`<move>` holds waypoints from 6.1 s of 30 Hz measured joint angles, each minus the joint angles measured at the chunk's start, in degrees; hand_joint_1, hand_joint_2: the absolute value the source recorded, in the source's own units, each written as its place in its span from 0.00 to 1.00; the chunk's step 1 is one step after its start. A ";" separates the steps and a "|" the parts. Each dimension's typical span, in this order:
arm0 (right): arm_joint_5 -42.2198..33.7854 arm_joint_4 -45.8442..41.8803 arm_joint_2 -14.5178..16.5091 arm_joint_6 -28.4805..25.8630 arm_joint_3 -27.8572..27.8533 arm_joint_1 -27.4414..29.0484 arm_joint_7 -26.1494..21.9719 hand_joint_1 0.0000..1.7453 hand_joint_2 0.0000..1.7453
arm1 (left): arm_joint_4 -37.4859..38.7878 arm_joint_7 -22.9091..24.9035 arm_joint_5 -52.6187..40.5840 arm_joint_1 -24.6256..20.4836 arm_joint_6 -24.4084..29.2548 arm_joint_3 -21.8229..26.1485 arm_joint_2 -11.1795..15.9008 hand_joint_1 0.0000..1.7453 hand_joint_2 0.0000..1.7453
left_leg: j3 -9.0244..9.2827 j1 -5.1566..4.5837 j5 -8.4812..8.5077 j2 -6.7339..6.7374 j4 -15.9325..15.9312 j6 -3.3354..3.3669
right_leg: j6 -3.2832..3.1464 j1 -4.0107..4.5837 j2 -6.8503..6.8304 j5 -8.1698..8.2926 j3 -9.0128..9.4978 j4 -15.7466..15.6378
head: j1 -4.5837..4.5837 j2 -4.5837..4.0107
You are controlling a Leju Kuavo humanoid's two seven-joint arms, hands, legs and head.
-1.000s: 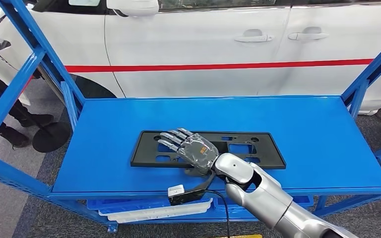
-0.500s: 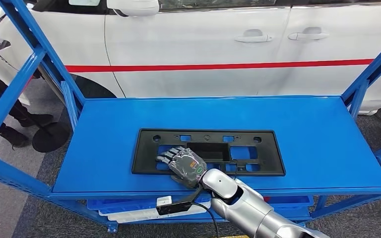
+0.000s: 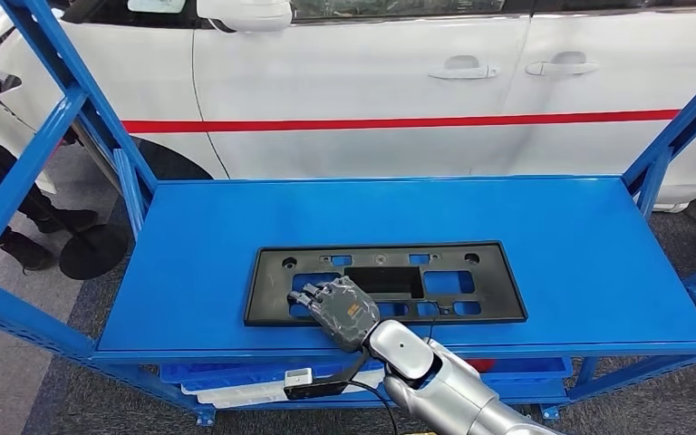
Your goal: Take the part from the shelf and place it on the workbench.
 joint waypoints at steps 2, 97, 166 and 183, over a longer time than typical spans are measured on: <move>1.31 -0.65 0.00 -0.90 -0.34 0.60 0.36 1.00 1.00 | 0.00 -0.52 0.90 -0.09 0.32 0.10 0.00 0.00 0.00 | 0.00 0.00 0.00 0.00 0.00 0.00 | 0.00 0.00 0.00 0.00 0.00 -0.01 | 0.00 0.00; 21.11 -20.52 -5.55 -10.83 -12.29 11.52 6.30 1.00 1.00 | 0.00 -15.42 8.82 -0.53 0.51 9.81 -0.78 0.00 1.00 | -1.45 1.10 -4.41 0.56 8.29 -2.02 | -1.51 -0.10 -0.49 0.87 -0.74 0.03 | 0.00 0.00; 21.06 -25.82 -23.17 4.78 -8.93 -4.65 7.97 1.00 1.00 | 0.00 -16.56 7.03 -0.50 -1.14 9.52 -0.49 0.00 1.00 | 1.76 0.94 -1.37 0.54 -0.27 0.77 | 1.44 0.12 -0.88 1.22 -3.17 1.41 | 0.01 0.00; 21.21 -25.16 -21.09 4.11 -9.73 0.41 9.07 1.00 1.00 | 0.00 -16.69 7.28 -1.17 -1.87 9.41 -0.28 0.00 1.00 | -4.14 0.38 -4.12 0.57 6.83 -1.31 | -1.55 0.42 -1.04 1.09 0.60 -1.64 | 0.00 0.00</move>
